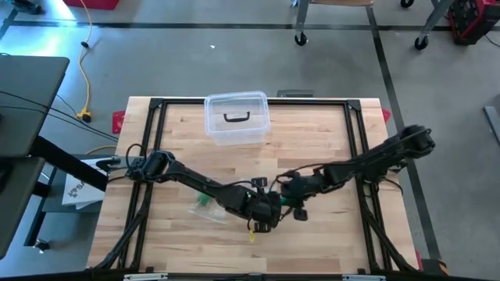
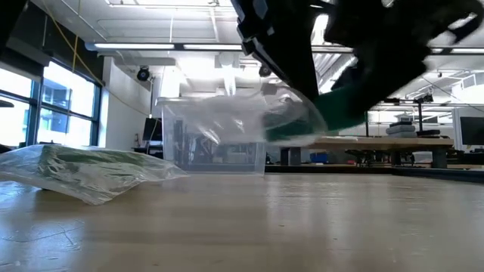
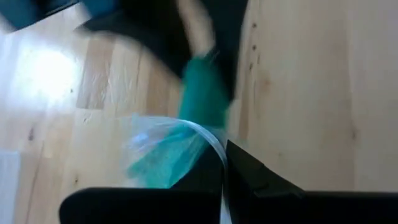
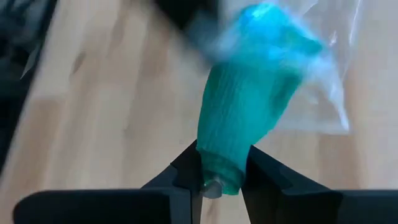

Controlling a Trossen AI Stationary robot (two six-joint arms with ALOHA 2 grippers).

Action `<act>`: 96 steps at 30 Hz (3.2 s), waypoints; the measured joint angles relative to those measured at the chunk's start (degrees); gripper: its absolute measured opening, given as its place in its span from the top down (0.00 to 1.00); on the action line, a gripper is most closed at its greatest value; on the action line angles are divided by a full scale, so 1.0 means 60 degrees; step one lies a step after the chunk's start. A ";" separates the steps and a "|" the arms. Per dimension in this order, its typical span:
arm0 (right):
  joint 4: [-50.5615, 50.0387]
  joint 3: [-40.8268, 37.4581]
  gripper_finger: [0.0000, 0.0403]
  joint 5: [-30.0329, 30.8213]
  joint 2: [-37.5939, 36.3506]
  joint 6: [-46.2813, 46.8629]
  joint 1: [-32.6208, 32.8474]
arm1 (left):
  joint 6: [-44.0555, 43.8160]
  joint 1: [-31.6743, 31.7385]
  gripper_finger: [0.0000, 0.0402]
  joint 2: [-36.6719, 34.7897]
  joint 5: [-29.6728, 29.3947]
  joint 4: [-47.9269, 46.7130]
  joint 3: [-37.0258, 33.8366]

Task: Roll bandage
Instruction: Put the dark green bandage into the zip bag, then close the zip bag

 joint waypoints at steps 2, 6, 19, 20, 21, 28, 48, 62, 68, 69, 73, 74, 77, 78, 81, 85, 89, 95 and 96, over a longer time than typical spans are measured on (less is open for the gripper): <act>0.0735 -0.0002 0.81 0.0507 0.0221 0.0139 -0.0013 | 0.0015 0.0003 1.00 -0.0008 0.0178 0.0024 0.0007; 0.1287 -0.0013 0.81 0.1250 0.0342 0.0496 -0.0031 | 0.0019 -0.0050 1.00 -0.0015 0.0191 -0.0029 0.0011; 0.1501 -0.0013 0.57 0.1420 0.0334 0.1136 -0.0073 | -0.0601 -0.0143 1.00 -0.0025 0.0232 -0.0214 0.0018; 0.1488 -0.0013 0.54 0.1528 0.0334 0.1289 -0.0075 | -0.0783 -0.0146 1.00 -0.0025 0.0251 -0.0259 0.0018; 0.1433 -0.0013 0.51 0.1586 0.0328 0.1525 -0.0075 | -0.0976 -0.0146 1.00 -0.0025 0.0280 -0.0322 0.0018; 0.0651 -0.0013 0.49 0.1016 -0.0292 0.2689 -0.0058 | -0.1767 -0.0153 1.00 -0.0022 0.0503 -0.1266 0.0029; -0.0012 -0.0006 0.49 0.3264 -0.4215 0.0535 0.2583 | -0.1676 0.0910 1.00 -0.2663 0.1574 -0.1842 0.0015; 0.0673 -0.0013 0.49 0.4794 -0.1702 -0.3296 0.2457 | -0.2154 0.1277 1.00 -0.2325 0.3241 -0.1579 -0.0751; 0.1434 -0.0009 0.49 0.4783 -0.1001 -0.3740 0.1854 | -0.2156 0.1128 1.00 -0.2279 0.3231 -0.1094 -0.0750; 0.1496 -0.0009 0.49 0.4676 -0.0931 -0.3841 0.1755 | -0.2122 0.1100 1.00 -0.2264 0.3256 -0.1066 -0.0750; 0.1511 -0.0009 0.53 0.3840 -0.0743 -0.3830 0.1423 | -0.1999 0.1018 1.00 -0.2204 0.3229 -0.0880 -0.0754; 0.1471 -0.0009 0.56 0.3581 -0.0733 -0.3735 0.1364 | -0.1955 0.1003 1.00 -0.2194 0.3209 -0.0842 -0.0754; 0.1446 -0.0009 0.71 0.2793 -0.0737 -0.3383 0.1246 | -0.1859 0.1002 1.00 -0.2193 0.2965 -0.0589 -0.0754; 0.1418 -0.0009 0.77 0.2627 -0.0737 -0.3328 0.1231 | -0.1864 0.1002 0.99 -0.2193 0.2789 -0.0586 -0.0754; 0.1363 -0.0009 0.96 0.2236 -0.0737 -0.2806 0.1225 | -0.1449 0.1051 0.94 -0.2193 0.2500 -0.0708 -0.0754; 0.0919 -0.0009 0.97 0.1437 -0.0759 -0.1486 0.0938 | -0.0565 0.1284 0.83 -0.2193 0.2504 -0.1473 -0.0316; 0.0588 -0.0009 0.99 0.1195 -0.0792 -0.1061 0.0774 | -0.0028 0.1406 0.71 -0.2193 0.2313 -0.2161 0.0474; -0.0643 0.0863 1.00 0.1552 -0.1555 -0.0527 0.0908 | 0.0051 0.0783 0.64 -0.2210 0.0429 -0.4180 0.1455; -0.1056 0.1105 1.00 0.1731 -0.1703 -0.0370 0.0970 | -0.0114 0.0546 0.64 -0.2234 -0.0208 -0.4523 0.1478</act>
